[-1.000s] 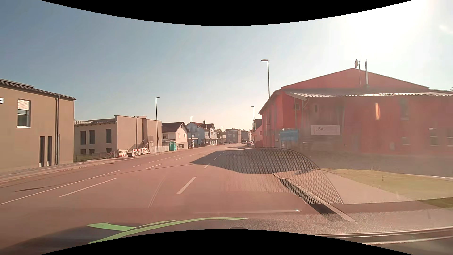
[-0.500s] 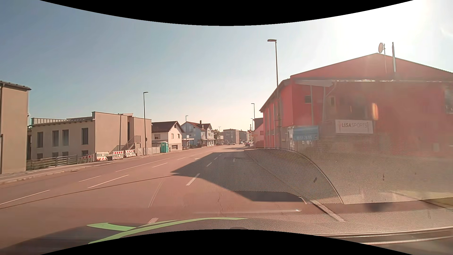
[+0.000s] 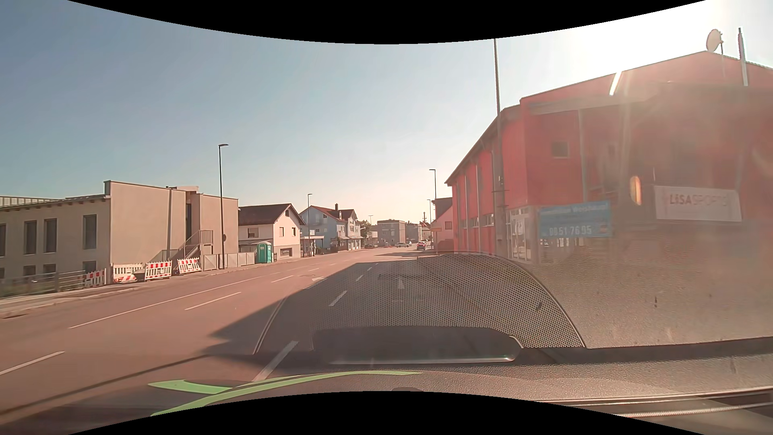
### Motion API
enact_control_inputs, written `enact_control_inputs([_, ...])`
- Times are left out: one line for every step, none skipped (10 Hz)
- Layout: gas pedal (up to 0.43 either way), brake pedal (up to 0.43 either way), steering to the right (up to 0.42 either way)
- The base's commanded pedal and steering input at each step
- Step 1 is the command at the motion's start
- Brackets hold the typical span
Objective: Follow the waypoints while adhering to traffic rules and regulations
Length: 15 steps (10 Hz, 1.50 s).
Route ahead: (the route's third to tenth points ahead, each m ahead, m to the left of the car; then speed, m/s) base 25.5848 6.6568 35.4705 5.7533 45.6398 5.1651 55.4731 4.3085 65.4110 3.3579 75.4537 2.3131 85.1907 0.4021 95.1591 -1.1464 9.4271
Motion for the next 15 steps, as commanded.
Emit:
enact_control_inputs([0.0, 0.0, 0.009])
enact_control_inputs([0.0, 0.0, 0.009])
enact_control_inputs([0.0, 0.0, 0.008])
enact_control_inputs([0.0, 0.0, 0.009])
enact_control_inputs([0.0, 0.0, 0.009])
enact_control_inputs([0.0, 0.0, 0.009])
enact_control_inputs([0.0, 0.0, 0.009])
enact_control_inputs([0.0, 0.0, 0.008])
enact_control_inputs([0.0, 0.0, 0.009])
enact_control_inputs([0.0, 0.0, 0.008])
enact_control_inputs([0.0, 0.0, 0.008])
enact_control_inputs([0.0, 0.0, 0.008])
enact_control_inputs([0.0, 0.0, 0.006])
enact_control_inputs([0.0, 0.0, 0.007])
enact_control_inputs([0.0, 0.0, 0.006])
